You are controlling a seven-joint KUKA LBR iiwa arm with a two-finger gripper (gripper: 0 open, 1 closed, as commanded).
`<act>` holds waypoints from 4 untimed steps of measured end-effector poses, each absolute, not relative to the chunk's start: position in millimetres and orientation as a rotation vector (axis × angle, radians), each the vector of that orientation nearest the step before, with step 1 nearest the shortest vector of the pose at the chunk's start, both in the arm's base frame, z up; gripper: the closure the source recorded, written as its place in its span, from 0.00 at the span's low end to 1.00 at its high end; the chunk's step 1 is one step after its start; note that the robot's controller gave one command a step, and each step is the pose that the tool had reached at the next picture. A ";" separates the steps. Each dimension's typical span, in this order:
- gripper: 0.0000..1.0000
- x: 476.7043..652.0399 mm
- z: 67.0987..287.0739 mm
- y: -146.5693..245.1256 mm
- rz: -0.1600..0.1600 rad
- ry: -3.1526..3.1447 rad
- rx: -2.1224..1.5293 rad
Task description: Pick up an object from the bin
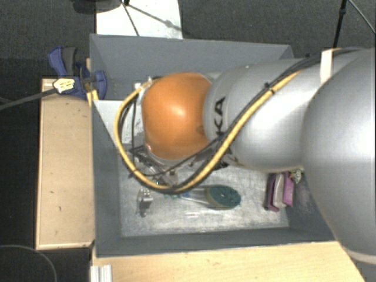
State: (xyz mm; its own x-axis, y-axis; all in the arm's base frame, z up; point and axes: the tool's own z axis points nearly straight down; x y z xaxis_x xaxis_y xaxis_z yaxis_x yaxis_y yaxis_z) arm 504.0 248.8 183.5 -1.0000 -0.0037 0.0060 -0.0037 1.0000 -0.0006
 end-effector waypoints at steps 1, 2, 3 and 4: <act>0.00 504.6 70.7 109.8 -0.004 -3.142 0.201; 0.00 535.4 101.4 52.7 0.001 -3.148 -0.015; 0.00 531.5 101.2 20.1 0.002 -3.141 0.028; 0.00 517.9 72.7 69.9 -0.002 -3.135 -0.324</act>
Offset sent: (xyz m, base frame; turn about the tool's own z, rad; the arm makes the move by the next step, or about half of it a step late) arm -0.0016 -0.1368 -0.1135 -0.1306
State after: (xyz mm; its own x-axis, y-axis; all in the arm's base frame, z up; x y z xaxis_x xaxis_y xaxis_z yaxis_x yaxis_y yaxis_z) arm 517.9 69.9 72.7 -0.9788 0.2047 -0.0096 0.2047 0.9788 0.0023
